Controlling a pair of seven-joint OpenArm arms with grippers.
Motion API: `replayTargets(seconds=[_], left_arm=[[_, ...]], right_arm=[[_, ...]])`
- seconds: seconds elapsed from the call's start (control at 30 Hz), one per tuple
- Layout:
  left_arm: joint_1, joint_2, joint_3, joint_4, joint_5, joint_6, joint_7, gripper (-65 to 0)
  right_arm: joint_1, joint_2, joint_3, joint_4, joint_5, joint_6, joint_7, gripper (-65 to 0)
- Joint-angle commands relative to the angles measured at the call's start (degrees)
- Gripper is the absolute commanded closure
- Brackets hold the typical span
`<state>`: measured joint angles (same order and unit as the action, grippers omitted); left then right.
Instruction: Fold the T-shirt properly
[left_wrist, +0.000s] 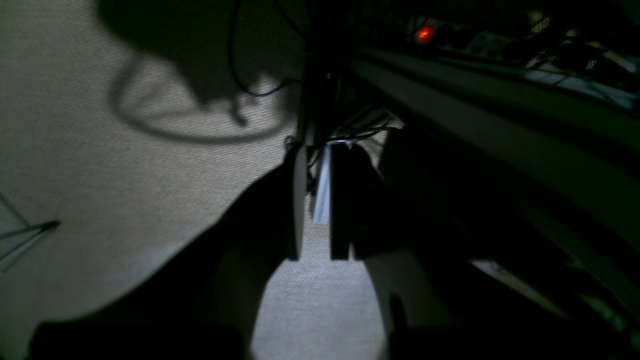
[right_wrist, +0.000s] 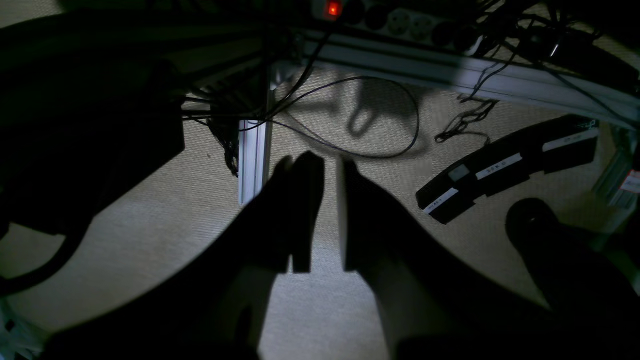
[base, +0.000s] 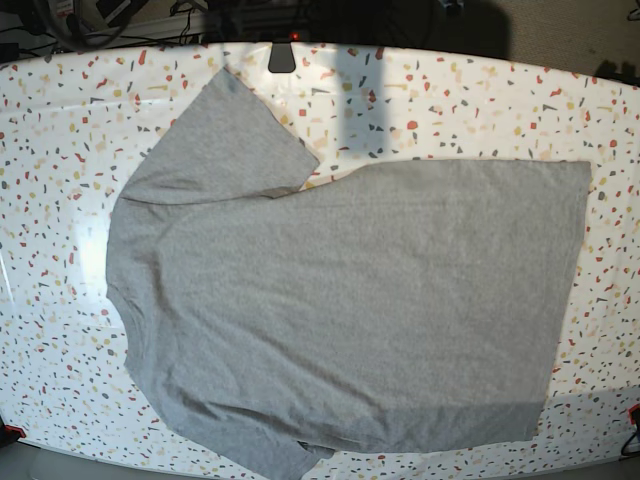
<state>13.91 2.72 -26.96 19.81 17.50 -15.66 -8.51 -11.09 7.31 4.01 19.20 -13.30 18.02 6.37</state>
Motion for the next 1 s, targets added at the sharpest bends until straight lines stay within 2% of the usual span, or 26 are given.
replayTargets(seconds=[0.0, 0.13, 0.23, 0.3, 0.4, 0.47, 0.57, 0.73, 0.87, 0.97], left_arm=[[1.29, 0.11, 0.02, 1.44, -0.04, -1.49, -0.33, -9.3], [5.35, 0.13, 0.02, 8.46, -0.35, -5.86, -0.28, -9.3], [9.25, 0.13, 0.02, 14.51, -2.47, -6.45, -0.26, -9.3], [12.02, 0.13, 0.02, 18.75, -3.06, -7.56, -0.26, -9.3], [16.13, 0.15, 0.02, 25.18, -3.04, -10.73, 0.39, -9.3], [18.67, 0.22, 0.02, 29.46, -3.08, -12.15, 2.03, -9.3], [22.51, 0.28, 0.07, 36.11, -4.04, -13.29, 4.50, -9.3], [29.99, 0.28, 0.07, 47.91, -8.11, -14.91, 4.68, -9.3], [35.89, 0.28, 0.07, 57.83, -9.27, -16.17, 4.85, -9.3], [39.45, 0.26, 0.07, 65.02, -12.17, -16.33, 8.26, -9.3]], right_arm=[[-0.85, 0.31, -0.07, 1.38, 0.22, 0.20, 0.22, -10.0], [-5.09, 0.46, -0.07, 8.20, 0.50, 0.20, 0.24, -10.0], [-9.38, 1.03, -0.07, 14.56, 1.88, 0.83, 0.24, -10.0], [-12.48, 1.70, -0.07, 19.23, 4.74, 3.04, 0.22, -10.0], [-17.22, 2.91, -0.07, 26.43, 7.15, 8.35, 0.00, -10.0], [-20.41, 3.74, 0.02, 31.28, 8.33, 11.56, -1.73, -10.0], [-25.20, 5.01, 0.04, 38.80, 11.63, 14.43, -5.01, -10.0], [-33.92, 6.67, 0.11, 50.66, 15.43, 14.95, -6.08, -10.0], [-40.11, 7.17, 1.03, 60.11, 15.47, 14.93, -8.63, -10.0], [-44.09, 7.15, 3.28, 66.90, 16.31, 14.84, -11.17, -10.0]])
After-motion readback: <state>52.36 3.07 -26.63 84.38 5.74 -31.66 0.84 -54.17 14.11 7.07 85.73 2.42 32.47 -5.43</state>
